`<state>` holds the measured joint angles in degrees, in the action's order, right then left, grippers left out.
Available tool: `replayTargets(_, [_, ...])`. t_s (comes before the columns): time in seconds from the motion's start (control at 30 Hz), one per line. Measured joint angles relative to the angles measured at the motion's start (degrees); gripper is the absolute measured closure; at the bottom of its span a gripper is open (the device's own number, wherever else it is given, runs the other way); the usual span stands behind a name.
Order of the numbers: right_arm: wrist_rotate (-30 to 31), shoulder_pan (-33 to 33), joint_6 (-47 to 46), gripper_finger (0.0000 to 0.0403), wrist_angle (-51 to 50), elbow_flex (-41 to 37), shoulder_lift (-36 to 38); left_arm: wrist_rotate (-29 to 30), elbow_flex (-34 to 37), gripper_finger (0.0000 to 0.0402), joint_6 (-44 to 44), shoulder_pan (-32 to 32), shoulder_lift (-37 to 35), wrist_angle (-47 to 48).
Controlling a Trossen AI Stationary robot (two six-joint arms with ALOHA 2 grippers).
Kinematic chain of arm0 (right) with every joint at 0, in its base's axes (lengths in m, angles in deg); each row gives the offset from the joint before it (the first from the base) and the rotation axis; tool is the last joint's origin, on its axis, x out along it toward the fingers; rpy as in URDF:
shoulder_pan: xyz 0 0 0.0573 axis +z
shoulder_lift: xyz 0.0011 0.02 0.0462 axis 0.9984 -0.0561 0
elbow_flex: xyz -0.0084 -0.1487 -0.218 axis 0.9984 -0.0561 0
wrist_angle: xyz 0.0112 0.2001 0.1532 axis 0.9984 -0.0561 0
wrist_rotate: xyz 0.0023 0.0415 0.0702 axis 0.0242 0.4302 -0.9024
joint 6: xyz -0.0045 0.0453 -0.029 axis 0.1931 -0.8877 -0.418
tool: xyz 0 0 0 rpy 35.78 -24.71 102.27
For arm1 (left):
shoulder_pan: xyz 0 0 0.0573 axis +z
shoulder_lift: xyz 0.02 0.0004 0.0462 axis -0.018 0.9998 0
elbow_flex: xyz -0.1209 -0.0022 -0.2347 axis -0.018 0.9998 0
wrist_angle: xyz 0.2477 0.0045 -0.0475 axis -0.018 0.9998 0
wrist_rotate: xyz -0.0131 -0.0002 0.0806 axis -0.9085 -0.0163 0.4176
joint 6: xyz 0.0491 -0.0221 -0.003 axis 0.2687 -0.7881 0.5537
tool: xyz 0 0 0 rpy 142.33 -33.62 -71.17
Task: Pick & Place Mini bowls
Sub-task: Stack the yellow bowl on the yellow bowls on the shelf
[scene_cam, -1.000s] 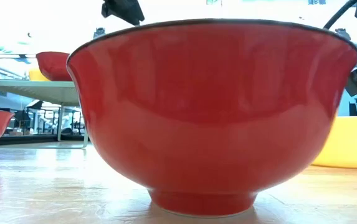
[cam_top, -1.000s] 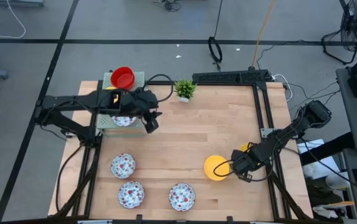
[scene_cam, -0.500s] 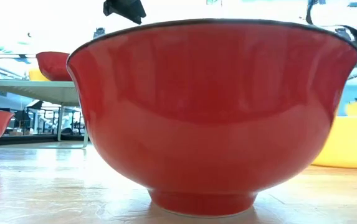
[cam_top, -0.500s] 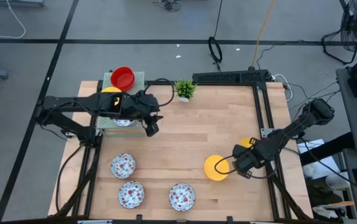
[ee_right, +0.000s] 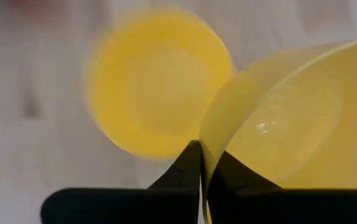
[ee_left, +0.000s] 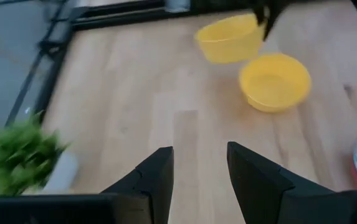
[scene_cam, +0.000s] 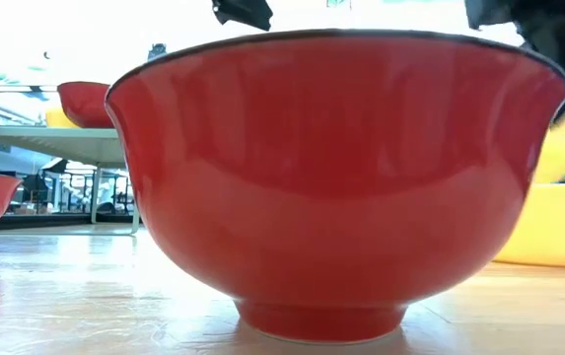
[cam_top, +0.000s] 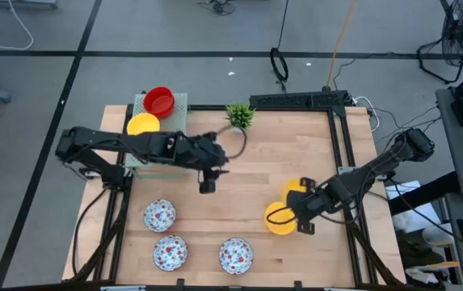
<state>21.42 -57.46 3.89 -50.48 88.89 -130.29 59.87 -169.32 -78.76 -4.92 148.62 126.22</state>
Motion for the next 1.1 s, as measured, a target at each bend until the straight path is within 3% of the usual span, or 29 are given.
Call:
replayTargets(0.2, [-8.22,-2.24,11.18,0.0403,15.93,0.09,-0.03,-2.66,0.0,0.0247,7.55,-2.9,3.8,-3.59])
replayTargets(0.47, [-19.72,-5.3,21.28,0.0403,27.05,0.09,-0.44,-6.58,0.04,0.0247,15.6,-5.59,7.01,-9.03])
replayTargets(0.7, [-21.14,-5.61,35.43,0.0403,37.24,0.09,-0.51,-11.25,0.08,0.0247,21.02,-7.23,8.08,-18.12])
replayTargets(1.1, [-21.19,-6.49,49.87,0.0403,44.13,0.55,-0.51,-28.4,0.02,0.0247,20.49,-7.92,8.61,-25.91])
